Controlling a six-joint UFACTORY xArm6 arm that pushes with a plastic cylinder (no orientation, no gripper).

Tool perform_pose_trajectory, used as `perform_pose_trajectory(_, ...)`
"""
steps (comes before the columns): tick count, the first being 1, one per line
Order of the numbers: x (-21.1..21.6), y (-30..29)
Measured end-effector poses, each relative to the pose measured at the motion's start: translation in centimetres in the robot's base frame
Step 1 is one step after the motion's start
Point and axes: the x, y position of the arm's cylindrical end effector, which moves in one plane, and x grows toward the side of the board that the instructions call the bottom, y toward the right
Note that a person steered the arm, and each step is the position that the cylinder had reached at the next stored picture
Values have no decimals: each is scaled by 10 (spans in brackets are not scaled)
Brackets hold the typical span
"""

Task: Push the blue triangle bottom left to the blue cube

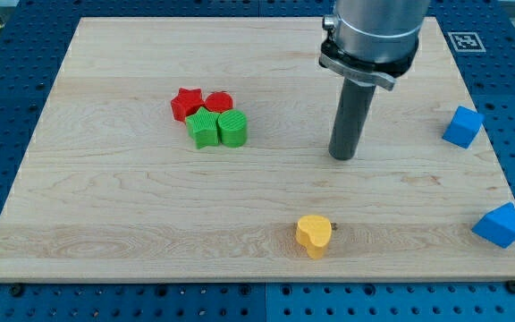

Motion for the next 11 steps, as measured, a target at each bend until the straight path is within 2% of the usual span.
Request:
perform_pose_trajectory(1, 21, 47)
perform_pose_trajectory(2, 31, 129)
perform_pose_trajectory(4, 44, 198)
perform_pose_trajectory(7, 83, 204)
perform_pose_trajectory(8, 83, 204)
perform_pose_trajectory(11, 117, 182)
